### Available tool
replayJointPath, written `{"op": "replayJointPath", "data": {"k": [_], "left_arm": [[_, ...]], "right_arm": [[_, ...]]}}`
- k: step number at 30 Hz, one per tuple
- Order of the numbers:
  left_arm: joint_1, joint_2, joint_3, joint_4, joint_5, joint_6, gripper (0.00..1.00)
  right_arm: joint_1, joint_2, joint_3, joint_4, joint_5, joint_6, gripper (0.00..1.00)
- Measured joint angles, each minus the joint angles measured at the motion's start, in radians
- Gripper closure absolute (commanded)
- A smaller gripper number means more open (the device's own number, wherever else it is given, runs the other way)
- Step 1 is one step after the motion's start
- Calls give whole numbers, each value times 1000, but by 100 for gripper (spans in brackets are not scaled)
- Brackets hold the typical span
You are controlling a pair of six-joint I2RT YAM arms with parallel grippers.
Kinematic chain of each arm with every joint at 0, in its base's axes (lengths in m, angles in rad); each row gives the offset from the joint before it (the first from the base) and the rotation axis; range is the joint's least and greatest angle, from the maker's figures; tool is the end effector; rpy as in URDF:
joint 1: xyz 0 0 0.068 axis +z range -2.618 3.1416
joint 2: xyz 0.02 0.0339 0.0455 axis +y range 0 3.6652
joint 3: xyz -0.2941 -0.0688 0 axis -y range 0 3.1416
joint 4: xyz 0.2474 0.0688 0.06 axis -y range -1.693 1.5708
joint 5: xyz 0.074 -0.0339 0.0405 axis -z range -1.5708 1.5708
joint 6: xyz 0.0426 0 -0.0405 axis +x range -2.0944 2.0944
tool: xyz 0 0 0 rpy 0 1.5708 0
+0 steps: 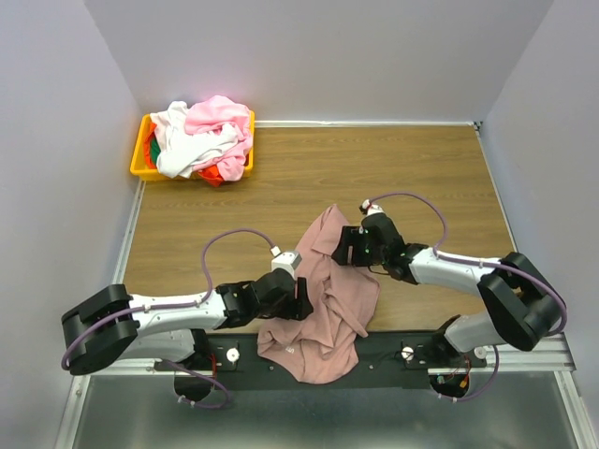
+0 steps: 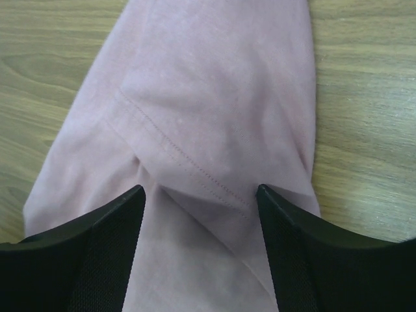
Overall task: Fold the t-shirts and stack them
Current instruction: Flatten the tshirt out
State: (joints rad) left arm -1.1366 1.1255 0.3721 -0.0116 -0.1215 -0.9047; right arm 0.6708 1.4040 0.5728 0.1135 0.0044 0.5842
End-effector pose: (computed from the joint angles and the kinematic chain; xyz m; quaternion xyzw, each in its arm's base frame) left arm 0.0883 -0.1781 0.1729 0.0826 0.9148 -0.3044 0.2522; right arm 0.2117 0.1677 0.1845 -0.0385 0.9096 0.2413 0.3361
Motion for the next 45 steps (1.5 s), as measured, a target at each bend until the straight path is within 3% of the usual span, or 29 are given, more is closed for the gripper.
{"op": "replayJointPath", "data": {"k": [2, 4, 5, 6, 7, 8, 11, 19, 28, 33, 37, 39, 40, 42, 43, 44, 45], "left_arm": [[0, 16, 0, 16, -1, 6, 50], [0, 29, -3, 26, -2, 6, 65], [0, 34, -3, 32, -5, 7, 71], [0, 43, -4, 37, -12, 6, 86], [0, 48, -5, 38, -14, 4, 93], [-1, 56, -5, 41, -23, 8, 99], [-2, 66, -3, 48, -52, 3, 100], [82, 5, 177, -78, -232, 83, 100], [129, -295, 452, -148, -440, 280, 100], [143, -370, 484, -154, -449, 357, 100], [232, -312, 467, -101, -399, 414, 98], [314, -249, 444, -56, -356, 438, 80], [366, -194, 429, -30, -328, 453, 53], [438, -79, 414, 6, -294, 481, 35], [463, -16, 414, 16, -285, 496, 30], [480, 41, 420, 29, -280, 511, 29], [490, 85, 428, 30, -277, 522, 29]], "right_arm": [[2, 26, 3, 0, 8, 3, 35], [3, 49, 10, 2, 14, 6, 48], [2, 56, 14, 5, 17, 7, 62], [3, 62, 16, 6, 24, 2, 76], [3, 65, 16, 5, 28, 9, 76], [3, 66, 16, 5, 33, 7, 88], [4, 60, 18, 3, 54, 4, 100], [4, -84, 117, -113, 182, -50, 100], [4, -388, 182, -242, 362, -100, 100], [6, -534, 195, -306, 471, -119, 98], [8, -568, 193, -338, 592, -132, 94], [8, -548, 183, -344, 642, -132, 92], [8, -518, 175, -348, 677, -132, 89], [-2, -464, 167, -349, 714, -129, 67], [-12, -422, 162, -352, 731, -126, 55], [-23, -393, 161, -357, 742, -126, 32], [-33, -359, 161, -362, 754, -124, 24]]}}
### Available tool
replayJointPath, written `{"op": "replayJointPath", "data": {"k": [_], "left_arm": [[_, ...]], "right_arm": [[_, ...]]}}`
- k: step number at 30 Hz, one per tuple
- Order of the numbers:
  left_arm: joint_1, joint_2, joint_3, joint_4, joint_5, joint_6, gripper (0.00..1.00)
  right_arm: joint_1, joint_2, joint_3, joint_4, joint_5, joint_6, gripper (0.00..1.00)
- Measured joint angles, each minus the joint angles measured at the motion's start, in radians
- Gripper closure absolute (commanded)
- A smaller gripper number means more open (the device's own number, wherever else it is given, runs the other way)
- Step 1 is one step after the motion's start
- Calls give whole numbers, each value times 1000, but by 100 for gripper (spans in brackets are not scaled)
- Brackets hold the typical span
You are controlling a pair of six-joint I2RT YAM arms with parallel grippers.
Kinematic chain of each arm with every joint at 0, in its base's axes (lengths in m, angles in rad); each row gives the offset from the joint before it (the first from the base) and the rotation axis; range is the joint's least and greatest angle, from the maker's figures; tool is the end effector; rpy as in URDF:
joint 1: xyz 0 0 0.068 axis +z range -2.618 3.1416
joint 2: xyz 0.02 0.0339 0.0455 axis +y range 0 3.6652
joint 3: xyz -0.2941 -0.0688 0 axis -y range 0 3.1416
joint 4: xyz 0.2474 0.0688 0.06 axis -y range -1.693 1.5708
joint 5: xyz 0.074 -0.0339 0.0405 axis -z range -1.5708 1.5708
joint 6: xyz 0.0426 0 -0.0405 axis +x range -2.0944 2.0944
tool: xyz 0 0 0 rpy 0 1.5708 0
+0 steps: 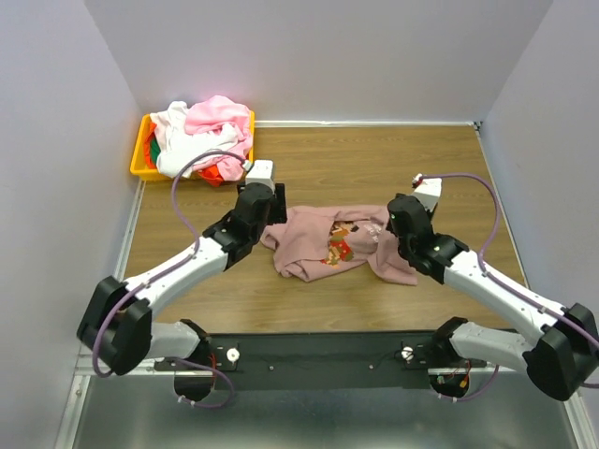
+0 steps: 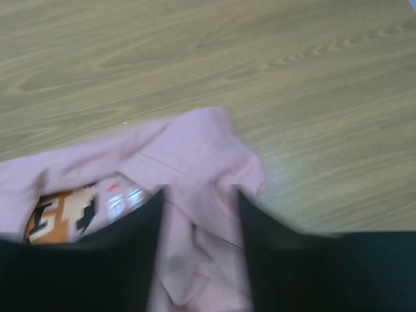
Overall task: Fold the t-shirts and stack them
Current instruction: Flatten the tshirt out
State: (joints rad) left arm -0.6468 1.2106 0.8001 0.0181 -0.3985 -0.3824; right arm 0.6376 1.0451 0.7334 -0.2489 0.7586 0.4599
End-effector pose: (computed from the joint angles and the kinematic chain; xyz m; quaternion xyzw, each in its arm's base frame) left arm 0.2269 -0.1506 0.3017 -0.0016 0.8223 -0.1248 0.5551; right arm 0.1903 0.1045 0.2933 0.1063 0.8256 -0.0420 0.5525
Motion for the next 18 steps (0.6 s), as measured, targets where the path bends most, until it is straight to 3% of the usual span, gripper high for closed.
{"op": "replayJointPath", "data": {"k": [2, 4, 11, 18], "left_arm": [[5, 81, 21, -3, 14, 16, 29], [-3, 93, 18, -2, 26, 16, 30], [-21, -66, -185, 64, 76, -70, 41], [-25, -82, -345, 63, 145, -169, 44]], "right_arm": [[-21, 58, 0, -15, 19, 15, 13], [-27, 76, 0, -24, 24, 18, 11], [-29, 90, 0, -23, 16, 30, 11], [-29, 122, -5, -13, -26, 43, 11]]}}
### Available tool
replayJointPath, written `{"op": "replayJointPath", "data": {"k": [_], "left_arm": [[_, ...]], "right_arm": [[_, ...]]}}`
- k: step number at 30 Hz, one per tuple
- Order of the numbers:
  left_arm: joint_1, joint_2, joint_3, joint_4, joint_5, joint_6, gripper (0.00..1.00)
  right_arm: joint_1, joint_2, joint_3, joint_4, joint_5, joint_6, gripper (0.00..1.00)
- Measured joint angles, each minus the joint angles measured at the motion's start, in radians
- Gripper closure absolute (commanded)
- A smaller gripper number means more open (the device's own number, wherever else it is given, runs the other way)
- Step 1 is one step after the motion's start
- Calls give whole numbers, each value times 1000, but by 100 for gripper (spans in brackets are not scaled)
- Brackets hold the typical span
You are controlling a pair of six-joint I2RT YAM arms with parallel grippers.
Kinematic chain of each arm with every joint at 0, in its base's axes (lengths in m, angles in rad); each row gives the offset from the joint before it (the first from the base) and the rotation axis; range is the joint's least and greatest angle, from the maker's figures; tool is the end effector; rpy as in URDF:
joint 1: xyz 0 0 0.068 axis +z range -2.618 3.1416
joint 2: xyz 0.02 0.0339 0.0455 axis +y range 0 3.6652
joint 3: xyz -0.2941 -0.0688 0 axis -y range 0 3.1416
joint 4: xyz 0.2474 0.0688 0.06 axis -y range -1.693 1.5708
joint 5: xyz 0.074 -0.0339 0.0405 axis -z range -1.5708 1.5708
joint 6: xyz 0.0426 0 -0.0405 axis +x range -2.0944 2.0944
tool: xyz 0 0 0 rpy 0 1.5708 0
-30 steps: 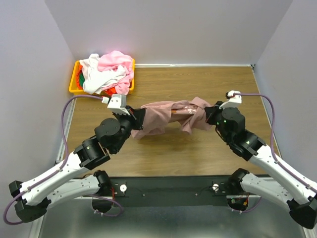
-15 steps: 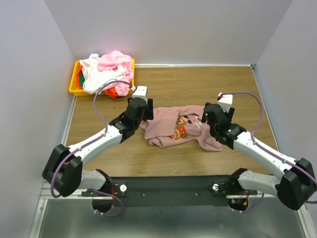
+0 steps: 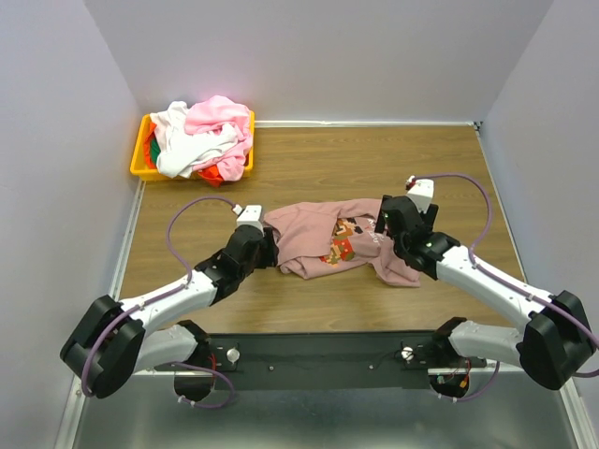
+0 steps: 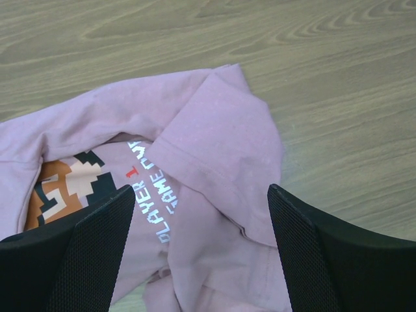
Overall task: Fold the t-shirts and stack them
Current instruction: Flatten the tshirt out
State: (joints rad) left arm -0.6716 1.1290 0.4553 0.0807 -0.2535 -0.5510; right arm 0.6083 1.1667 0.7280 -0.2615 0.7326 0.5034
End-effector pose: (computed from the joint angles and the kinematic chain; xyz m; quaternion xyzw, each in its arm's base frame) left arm 0.1793 -0.1289 0.2075 -0.0065 0.8778 -0.1760 0.4456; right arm 0.2088 0.1107 0.2651 0.1064 0.8533 -0.0681 0.5058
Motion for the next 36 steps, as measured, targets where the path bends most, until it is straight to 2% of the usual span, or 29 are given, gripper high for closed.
{"op": "replayJointPath", "data": {"k": [9, 16, 36], "left_arm": [[-3, -74, -96, 85, 104, -70, 44], [-3, 6, -121, 157, 175, -102, 44], [-3, 112, -121, 194, 152, -128, 44]], "right_arm": [[0, 0, -12, 24, -38, 7, 11], [0, -1, -13, 31, -51, 12, 10], [-1, -43, -16, 36, -84, 11, 10]]}}
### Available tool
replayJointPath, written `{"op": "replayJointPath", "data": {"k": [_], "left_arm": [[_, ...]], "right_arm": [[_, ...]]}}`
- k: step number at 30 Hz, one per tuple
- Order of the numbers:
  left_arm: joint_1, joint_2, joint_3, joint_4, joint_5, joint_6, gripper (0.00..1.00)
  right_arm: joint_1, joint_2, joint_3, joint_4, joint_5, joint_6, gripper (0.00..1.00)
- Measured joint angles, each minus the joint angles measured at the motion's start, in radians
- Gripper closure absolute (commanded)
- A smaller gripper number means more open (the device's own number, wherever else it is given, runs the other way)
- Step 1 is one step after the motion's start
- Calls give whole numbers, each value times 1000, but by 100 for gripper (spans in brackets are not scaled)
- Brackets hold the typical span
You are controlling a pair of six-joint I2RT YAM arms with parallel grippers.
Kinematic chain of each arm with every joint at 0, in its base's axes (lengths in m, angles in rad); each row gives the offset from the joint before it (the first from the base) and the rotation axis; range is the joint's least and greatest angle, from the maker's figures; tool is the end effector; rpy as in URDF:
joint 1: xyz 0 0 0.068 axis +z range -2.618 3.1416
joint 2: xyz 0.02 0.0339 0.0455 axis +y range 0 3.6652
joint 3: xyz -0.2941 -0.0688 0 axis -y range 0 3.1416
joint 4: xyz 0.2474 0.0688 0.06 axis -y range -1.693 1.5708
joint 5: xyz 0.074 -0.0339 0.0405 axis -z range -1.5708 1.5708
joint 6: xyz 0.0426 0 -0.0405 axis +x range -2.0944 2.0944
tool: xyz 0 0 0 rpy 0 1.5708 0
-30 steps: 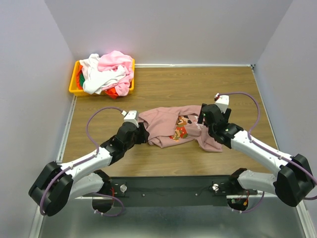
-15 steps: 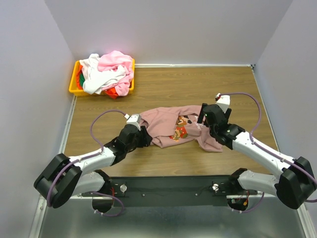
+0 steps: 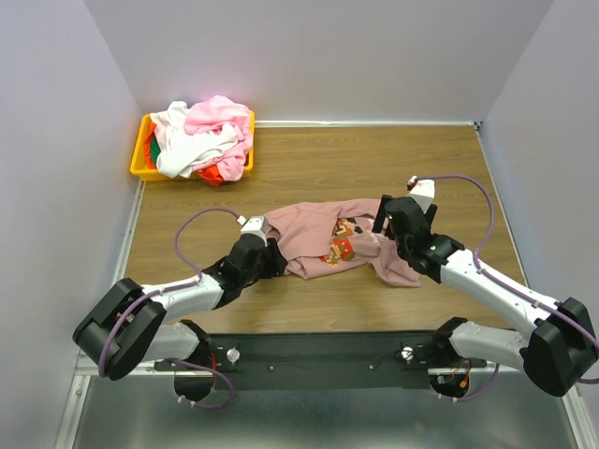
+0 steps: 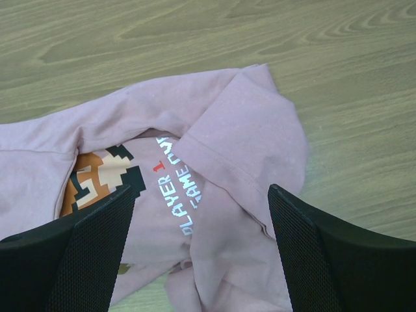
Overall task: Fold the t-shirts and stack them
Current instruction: Flatten the tshirt out
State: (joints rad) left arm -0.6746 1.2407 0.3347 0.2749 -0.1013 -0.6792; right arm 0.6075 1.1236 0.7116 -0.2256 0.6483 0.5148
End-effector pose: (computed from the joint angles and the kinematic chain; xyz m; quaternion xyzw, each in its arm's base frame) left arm 0.1733 -0.1331 0.1654 -0.0250 0.8904 -0.2480 0.3807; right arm 0.2038 0.1103 0.2703 0.1039 0.8523 -0.0139 0.5124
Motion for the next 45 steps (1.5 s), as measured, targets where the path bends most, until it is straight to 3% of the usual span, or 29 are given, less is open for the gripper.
{"op": "replayJointPath", "data": {"k": [5, 8, 10, 15, 16, 19, 22, 35, 45], "left_arm": [[0, 32, 0, 51, -3, -10, 45], [0, 59, 1, 85, -3, -18, 62], [0, 71, 1, 95, -4, -22, 68], [0, 72, 1, 99, -25, -29, 71], [0, 69, 1, 98, -32, -30, 82], [0, 43, 0, 96, -50, -37, 95], [-1, 4, 0, 90, -68, -44, 99], [-1, -223, 37, -32, -123, -25, 100], [19, -239, 116, -54, -127, 13, 100]], "right_arm": [[0, 0, -1, 0, -5, -1, 10], [0, 0, -1, 0, -8, -1, 10], [0, 0, -2, 0, -9, -2, 10], [0, 0, -2, 0, -11, -9, 10], [0, 0, -2, 0, -12, -10, 10], [0, 0, -3, 0, -13, -11, 10], [0, 2, -3, 0, -16, -11, 10], [0, 116, -2, 56, -19, -30, 10], [0, 311, 6, 98, -18, -71, 22]]}}
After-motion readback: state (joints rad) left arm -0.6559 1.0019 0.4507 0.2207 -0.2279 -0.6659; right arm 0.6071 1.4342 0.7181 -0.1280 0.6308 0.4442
